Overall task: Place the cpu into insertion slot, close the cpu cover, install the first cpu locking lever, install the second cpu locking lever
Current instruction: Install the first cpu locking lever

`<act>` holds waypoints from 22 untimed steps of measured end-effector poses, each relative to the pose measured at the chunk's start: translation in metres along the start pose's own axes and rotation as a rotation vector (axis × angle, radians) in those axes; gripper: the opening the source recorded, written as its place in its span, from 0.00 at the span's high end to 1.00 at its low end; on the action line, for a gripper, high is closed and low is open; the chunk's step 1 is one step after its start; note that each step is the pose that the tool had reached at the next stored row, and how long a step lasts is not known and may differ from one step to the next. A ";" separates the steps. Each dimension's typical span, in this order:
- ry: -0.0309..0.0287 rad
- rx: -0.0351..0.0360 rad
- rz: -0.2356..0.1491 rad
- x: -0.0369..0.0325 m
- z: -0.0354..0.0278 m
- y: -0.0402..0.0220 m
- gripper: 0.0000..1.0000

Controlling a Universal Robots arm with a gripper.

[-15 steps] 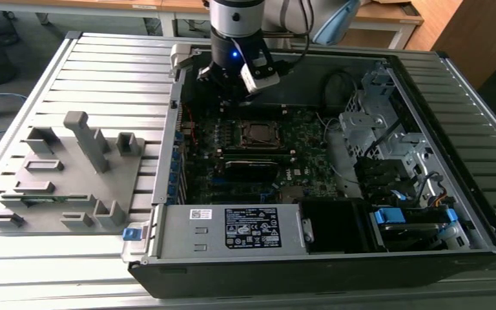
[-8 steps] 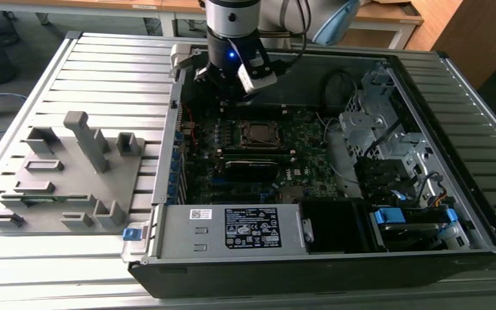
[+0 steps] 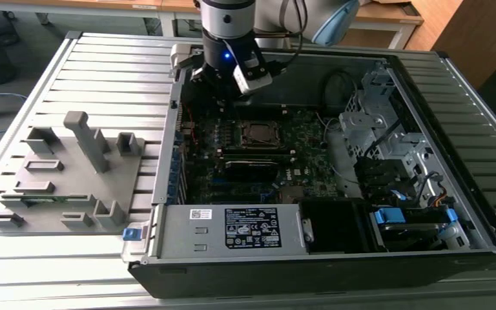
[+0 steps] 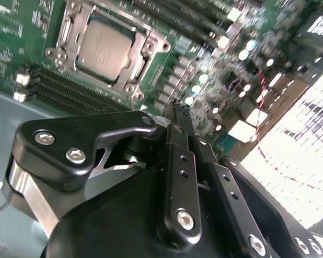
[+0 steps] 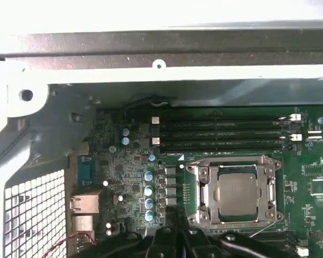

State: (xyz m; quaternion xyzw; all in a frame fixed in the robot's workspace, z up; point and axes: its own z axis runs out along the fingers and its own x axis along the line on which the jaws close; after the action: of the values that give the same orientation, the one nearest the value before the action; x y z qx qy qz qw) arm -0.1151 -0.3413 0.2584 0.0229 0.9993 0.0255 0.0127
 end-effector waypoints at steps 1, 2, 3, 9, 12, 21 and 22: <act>0.0004 -0.0115 0.000 0.0002 0.0001 0.0000 0.89; 0.0008 -0.0199 0.001 0.0004 0.0001 0.0000 0.89; 0.0012 -0.0261 0.001 0.0007 0.0002 0.0000 0.89; 0.0043 -0.0949 0.002 0.0032 0.0005 -0.0002 0.89; 0.0063 -0.1383 0.004 0.0036 0.0006 -0.0002 0.89; 0.0070 -0.1578 0.004 0.0037 0.0022 -0.0003 0.89; 0.0071 -0.1590 0.004 0.0037 0.0029 -0.0003 0.89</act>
State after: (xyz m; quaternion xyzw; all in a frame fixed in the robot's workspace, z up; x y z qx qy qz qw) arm -0.1188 -0.3413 0.2554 0.0238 0.9941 0.1049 0.0109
